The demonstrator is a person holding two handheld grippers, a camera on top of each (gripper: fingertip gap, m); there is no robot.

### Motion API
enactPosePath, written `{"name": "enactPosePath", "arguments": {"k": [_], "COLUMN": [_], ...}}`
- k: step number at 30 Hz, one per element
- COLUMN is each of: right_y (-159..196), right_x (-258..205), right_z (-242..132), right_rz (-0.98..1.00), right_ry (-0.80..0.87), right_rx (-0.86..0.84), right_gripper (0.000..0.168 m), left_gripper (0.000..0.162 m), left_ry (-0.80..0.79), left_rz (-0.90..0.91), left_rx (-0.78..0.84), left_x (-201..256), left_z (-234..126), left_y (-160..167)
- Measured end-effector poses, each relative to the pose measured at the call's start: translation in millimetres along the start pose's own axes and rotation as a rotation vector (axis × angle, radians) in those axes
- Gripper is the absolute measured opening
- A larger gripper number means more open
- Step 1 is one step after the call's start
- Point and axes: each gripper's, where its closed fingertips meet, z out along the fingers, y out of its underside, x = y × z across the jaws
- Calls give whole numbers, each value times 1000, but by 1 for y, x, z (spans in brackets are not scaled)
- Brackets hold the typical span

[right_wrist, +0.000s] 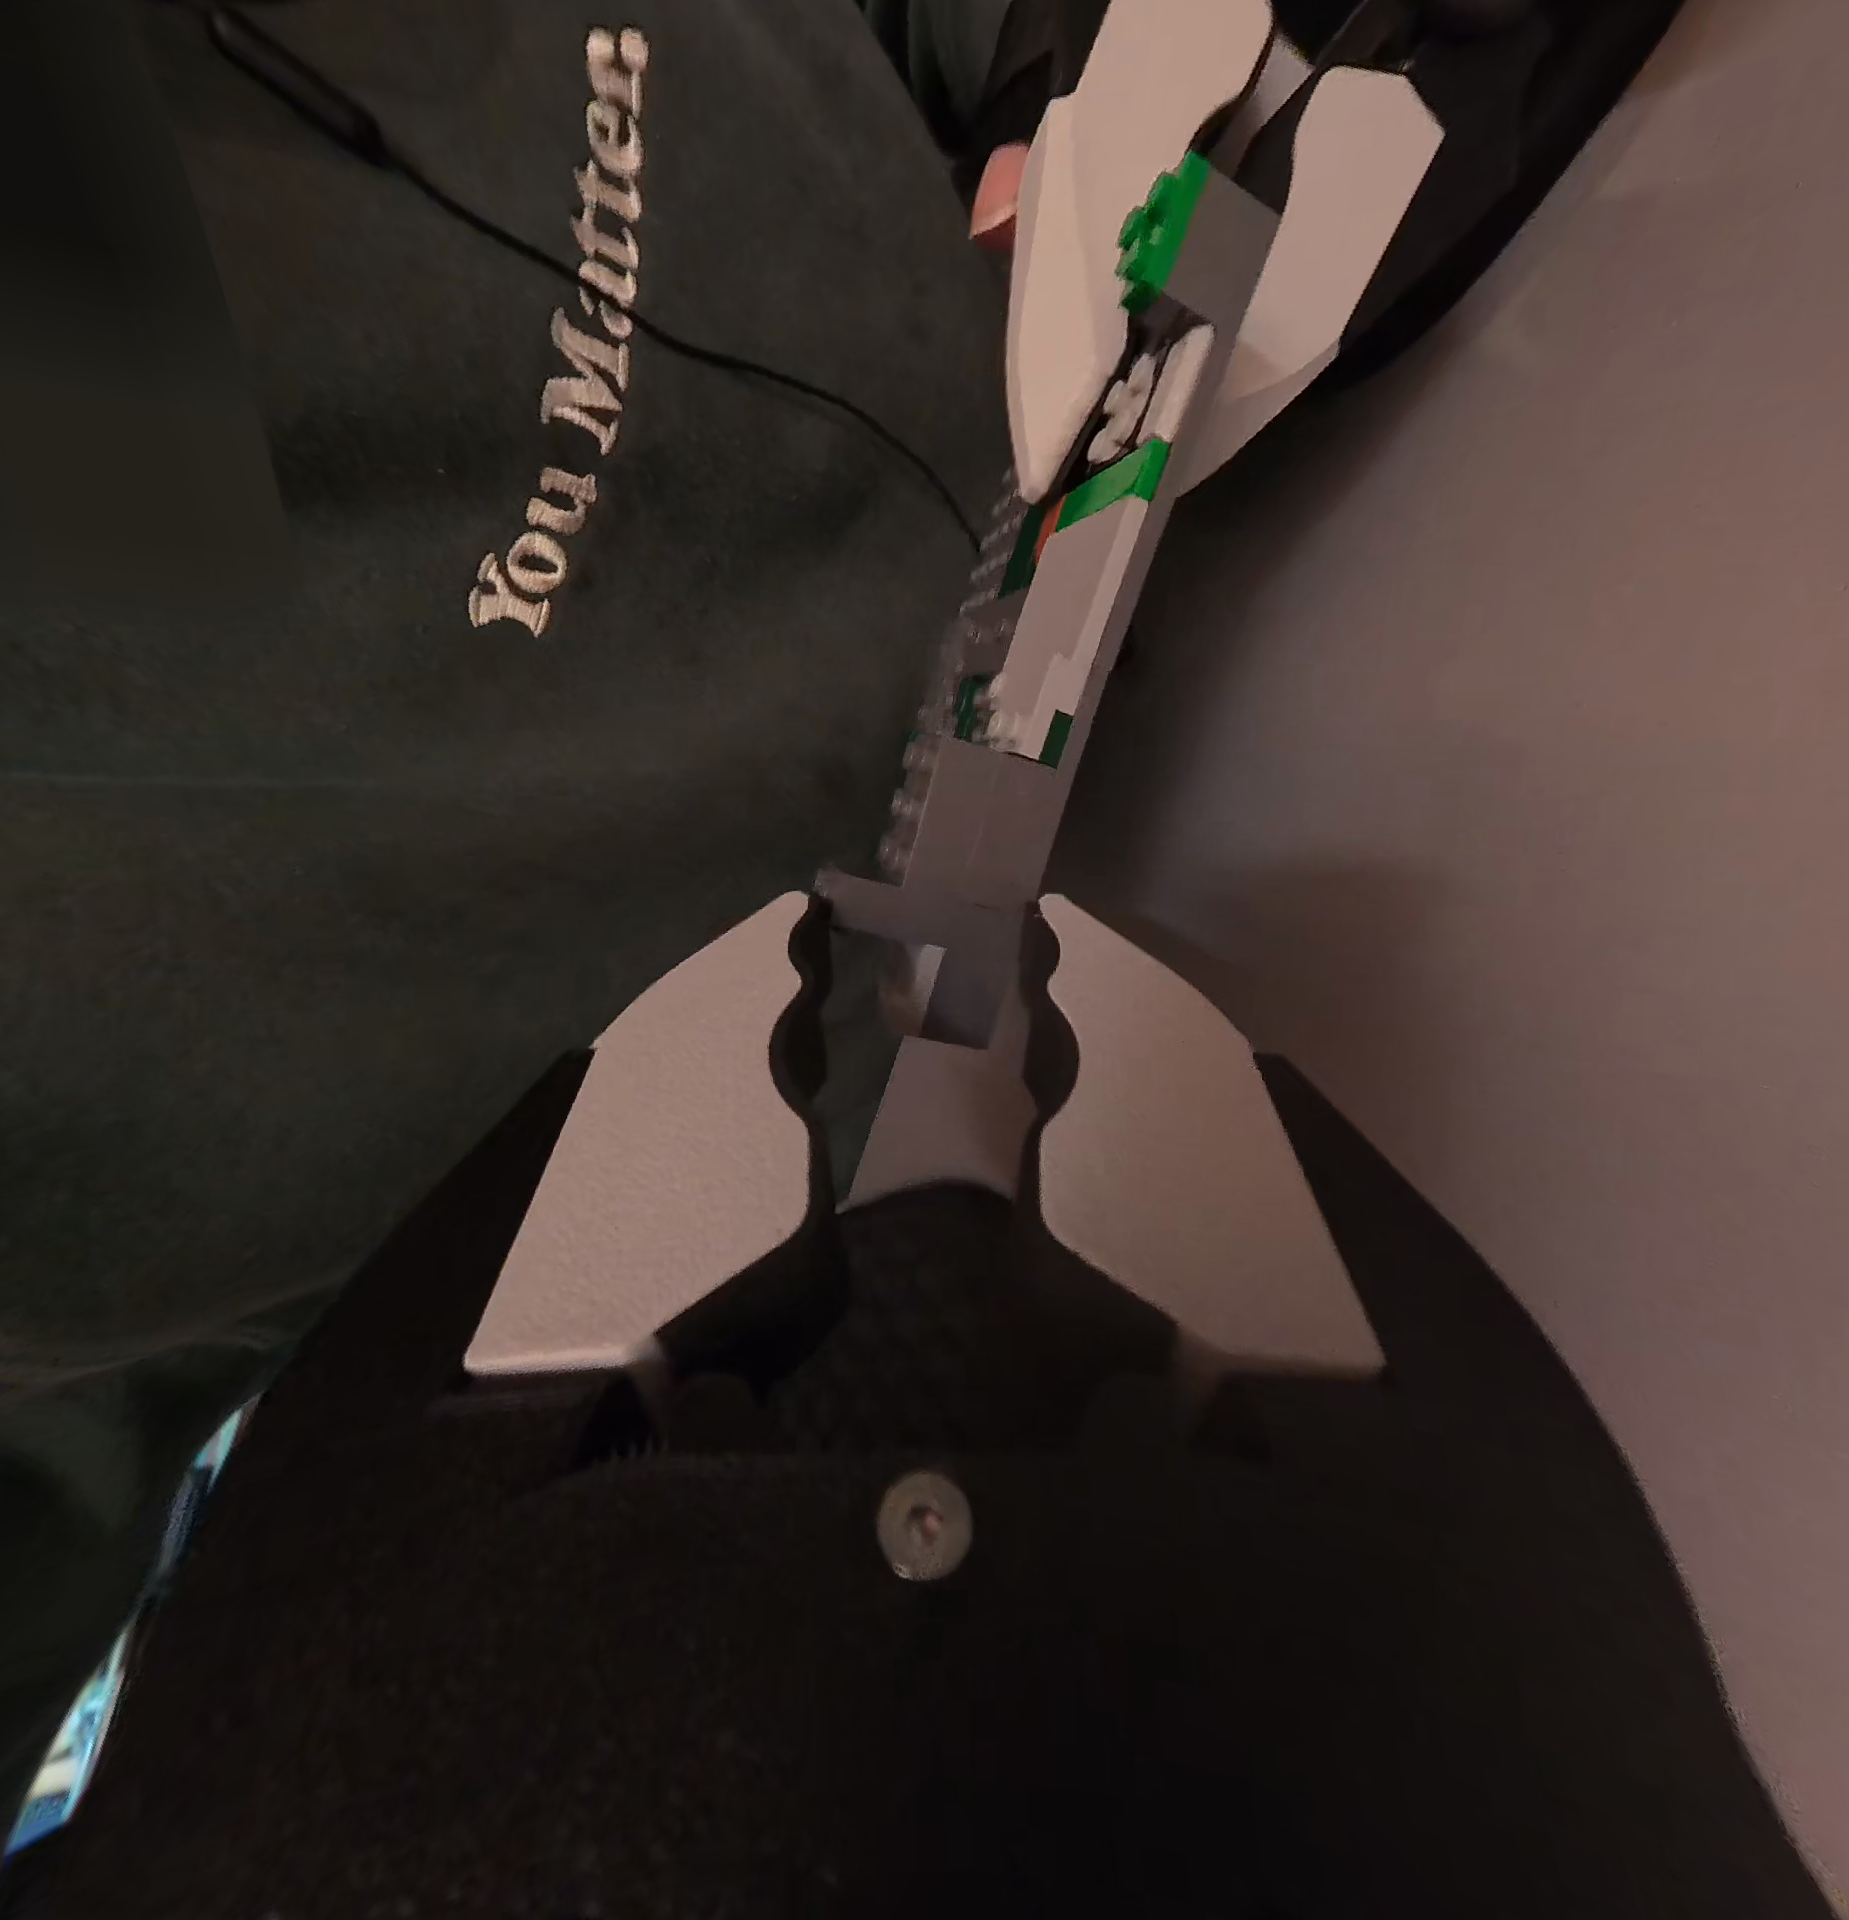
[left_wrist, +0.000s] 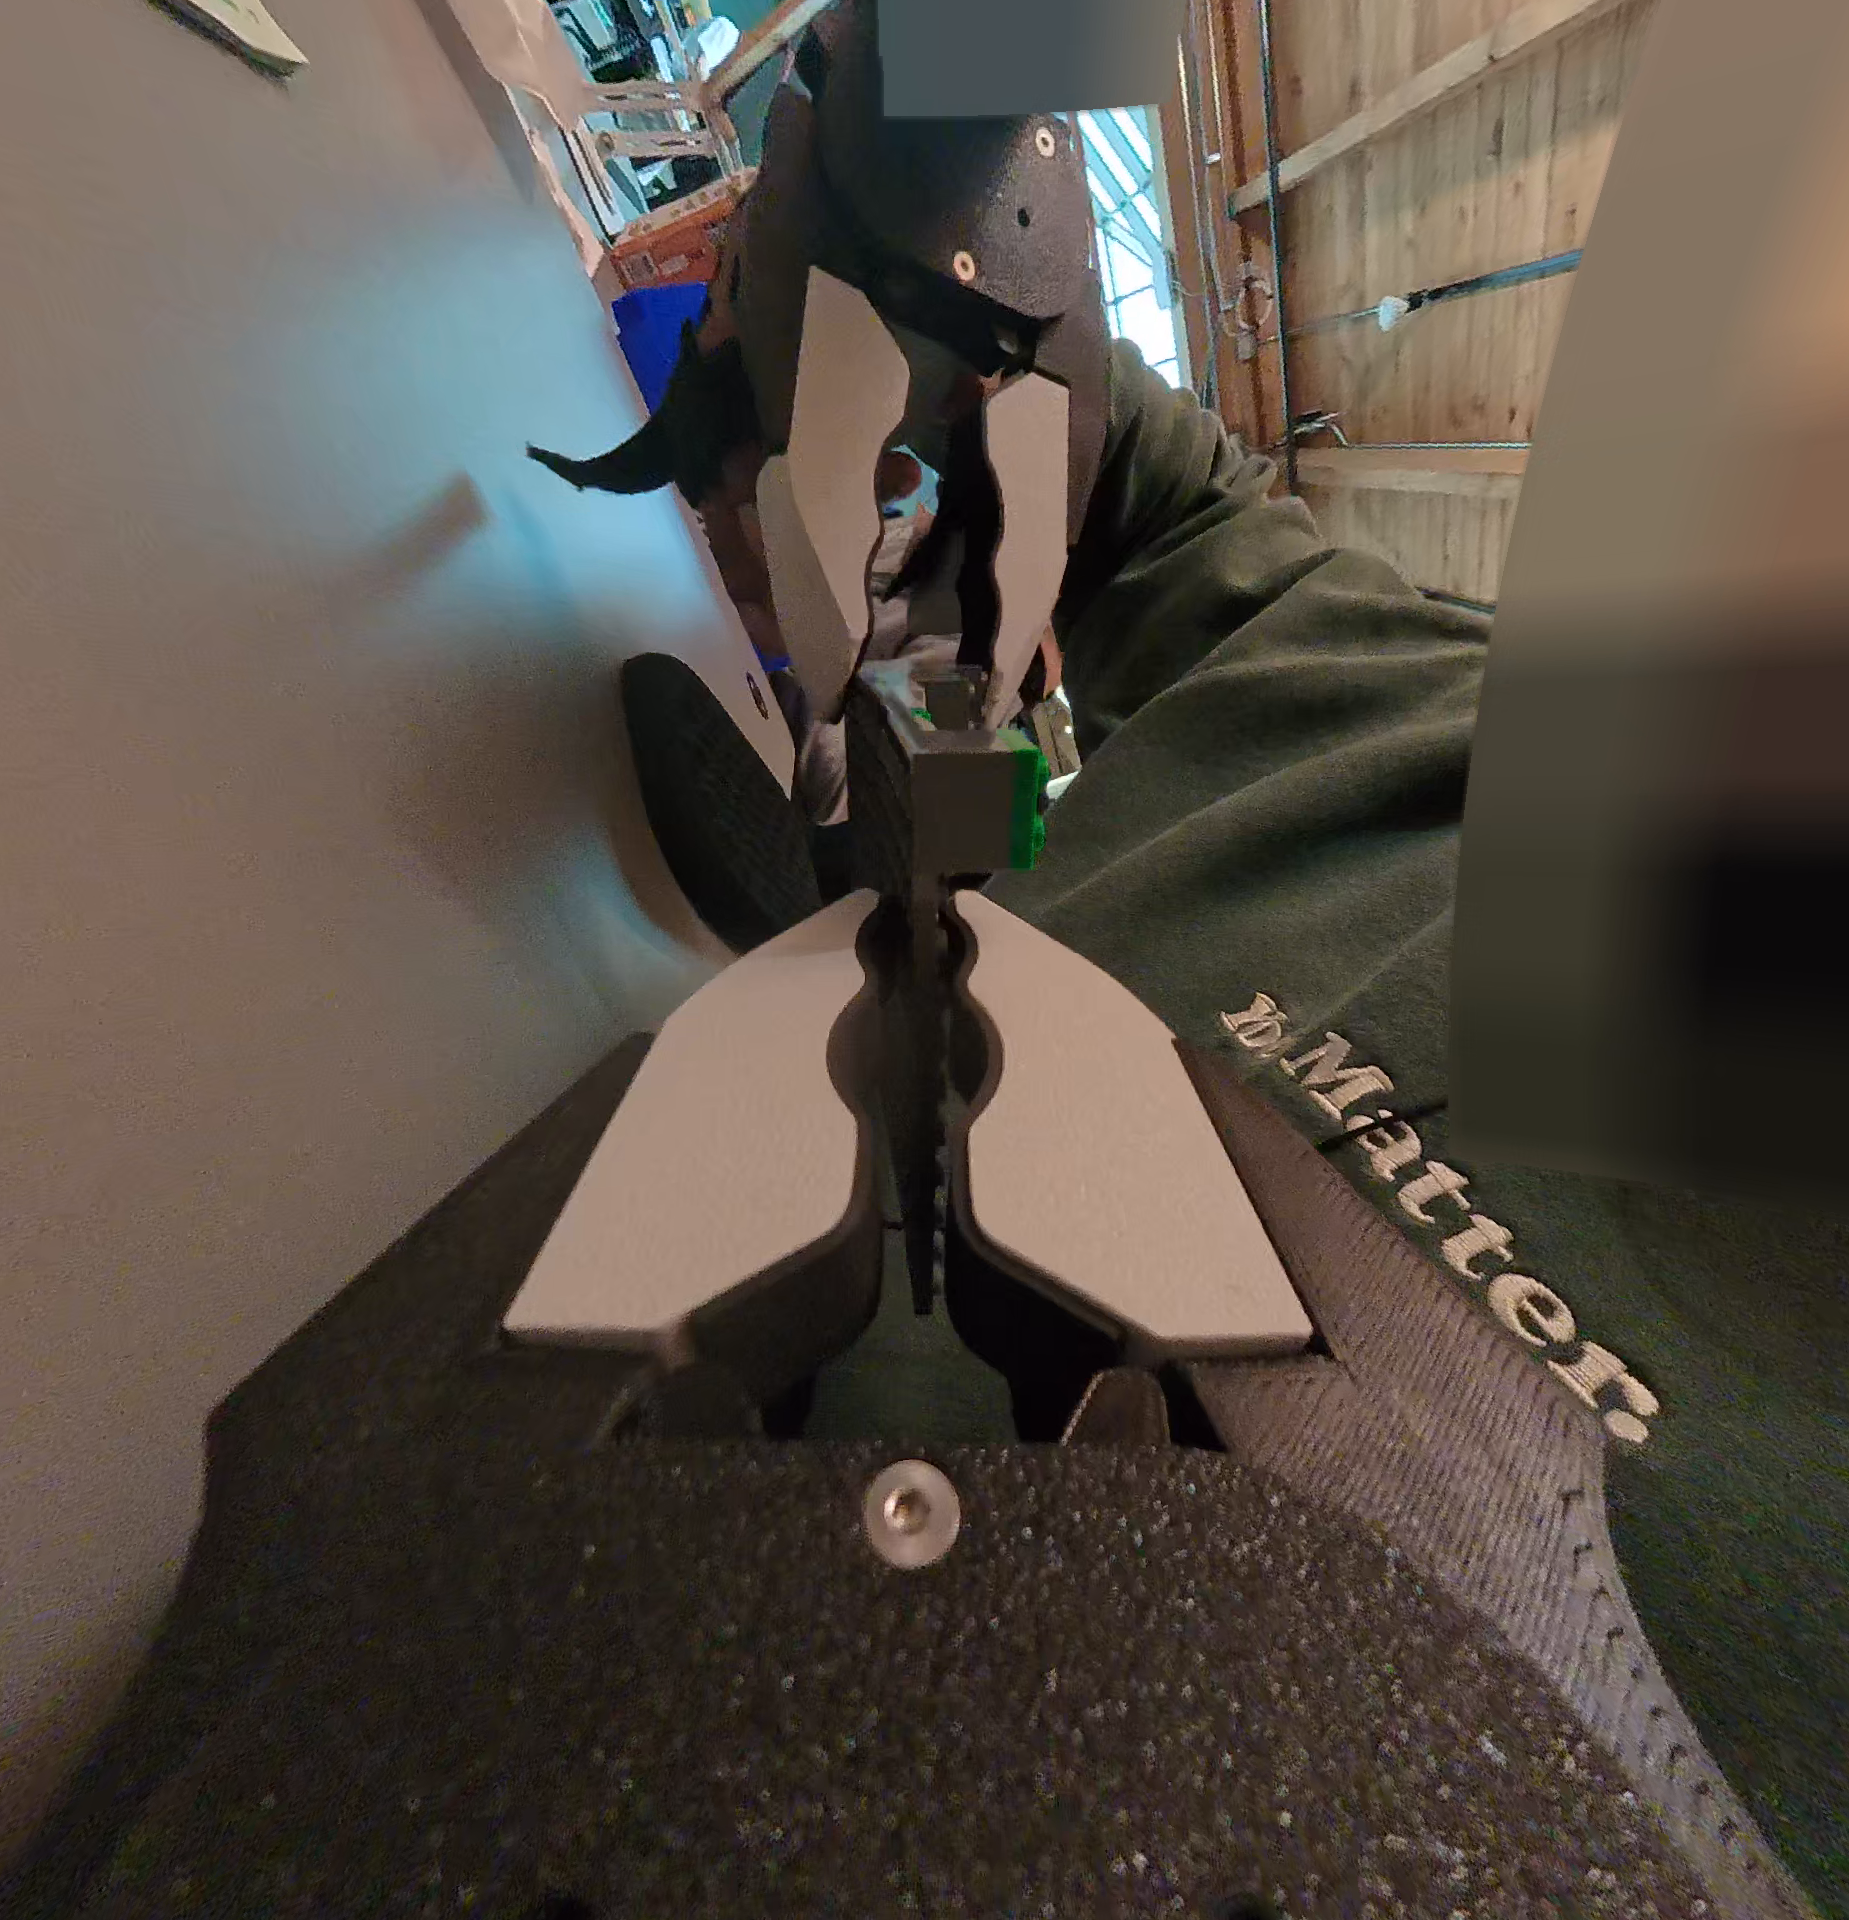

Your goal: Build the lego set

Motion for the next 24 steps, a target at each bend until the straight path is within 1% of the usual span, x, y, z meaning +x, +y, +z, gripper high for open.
{"name": "enactPosePath", "arguments": {"k": [2,3,6,11,13,14,15,18,24], "right_y": [-5,-5,-7,-10,-11,-12,-12,-13,-11], "right_x": [1,0,-3,-11,-12,-11,-11,-9,-5], "right_z": [-6,-9,-16,-12,-9,-8,-8,-10,-7], "right_rz": [24,25,19,30,33,39,40,26,-6], "right_ry": [7,4,16,1,3,6,10,22,47], "right_rx": [30,23,48,105,120,128,129,152,142], "right_gripper": [35,33,43,51,49,41,39,38,37], "left_gripper": [7,7,7,7,7,7,6,6,7], "left_ry": [-12,6,-15,-29,-37,-35,-41,-46,-82], "left_rz": [0,-4,38,72,88,95,100,109,153], "left_rx": [13,11,13,15,11,10,13,26,15], "left_x": [-2,0,1,1,1,3,2,3,1], "left_z": [-1,-1,-1,3,5,7,7,6,3], "left_y": [-3,-4,-6,-7,-6,-6,-6,-8,-7]}}
